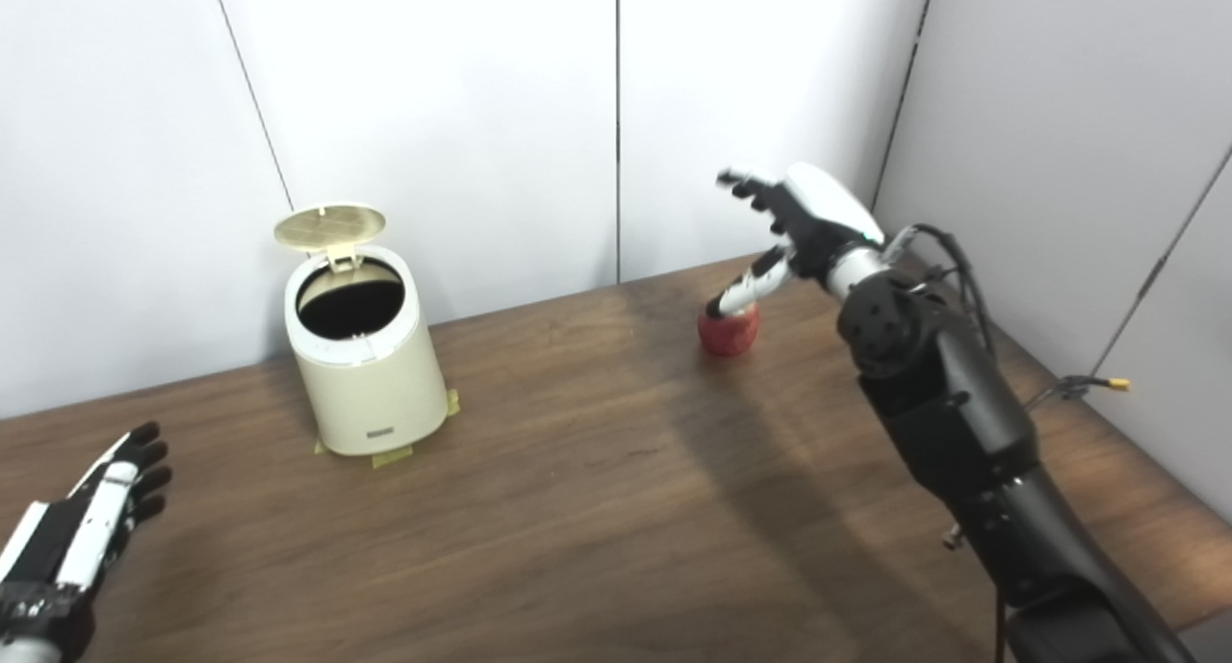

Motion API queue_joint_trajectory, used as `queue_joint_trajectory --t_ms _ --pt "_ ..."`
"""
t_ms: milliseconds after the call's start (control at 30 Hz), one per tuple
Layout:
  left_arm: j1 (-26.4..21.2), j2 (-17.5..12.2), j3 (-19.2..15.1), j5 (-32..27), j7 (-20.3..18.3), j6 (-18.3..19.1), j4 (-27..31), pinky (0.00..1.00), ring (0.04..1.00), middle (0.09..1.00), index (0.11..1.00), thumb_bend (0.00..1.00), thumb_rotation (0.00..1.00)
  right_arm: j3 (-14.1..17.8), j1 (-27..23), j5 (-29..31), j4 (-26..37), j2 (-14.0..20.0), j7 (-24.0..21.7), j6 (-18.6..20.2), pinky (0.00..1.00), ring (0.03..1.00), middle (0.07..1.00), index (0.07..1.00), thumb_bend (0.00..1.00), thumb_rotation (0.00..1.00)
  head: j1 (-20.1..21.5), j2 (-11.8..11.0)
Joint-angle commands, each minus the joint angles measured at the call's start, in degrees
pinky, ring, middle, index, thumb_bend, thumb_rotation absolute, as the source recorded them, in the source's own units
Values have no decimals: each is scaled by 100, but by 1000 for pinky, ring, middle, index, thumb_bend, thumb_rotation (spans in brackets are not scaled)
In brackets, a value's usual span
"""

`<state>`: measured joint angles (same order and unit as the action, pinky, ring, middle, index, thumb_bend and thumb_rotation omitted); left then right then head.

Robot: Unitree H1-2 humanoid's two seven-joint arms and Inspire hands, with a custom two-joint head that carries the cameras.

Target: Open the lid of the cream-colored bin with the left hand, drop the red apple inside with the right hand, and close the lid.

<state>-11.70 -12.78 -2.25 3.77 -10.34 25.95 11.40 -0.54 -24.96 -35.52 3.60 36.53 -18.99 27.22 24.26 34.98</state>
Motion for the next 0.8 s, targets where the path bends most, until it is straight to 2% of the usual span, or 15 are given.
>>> queue_joint_trajectory --t_ms 0,200,433,567,667,767 --pt "-83 34 -47 -97 80 -96 264 958 938 953 965 333 961 -5 -408 -317 -62 171 -41 -33 792 894 914 877 949 172 -2 10" --pt "30 65 -29 -46 161 -125 412 924 920 932 940 363 961 -230 -723 -449 -611 137 -11 -49 745 882 912 879 943 155 -30 12" --pt "77 24 -10 -49 149 -70 526 921 921 935 941 378 955 -602 -1050 -690 -1206 133 -79 -36 799 942 943 901 919 178 -58 51" --pt "92 39 -58 -160 129 -23 559 946 934 945 952 376 943 -812 -1215 -898 -1456 120 -165 -35 784 906 935 880 908 199 -58 69" --pt "67 24 -97 -202 132 62 600 955 936 948 957 358 934 -914 -1327 -1039 -1641 101 -384 -32 802 908 934 879 926 232 -79 84" --pt "59 -38 -63 -53 164 93 648 914 923 939 950 342 937 -1086 -1435 -1183 -1838 125 -590 -34 839 920 936 880 932 256 -99 96"
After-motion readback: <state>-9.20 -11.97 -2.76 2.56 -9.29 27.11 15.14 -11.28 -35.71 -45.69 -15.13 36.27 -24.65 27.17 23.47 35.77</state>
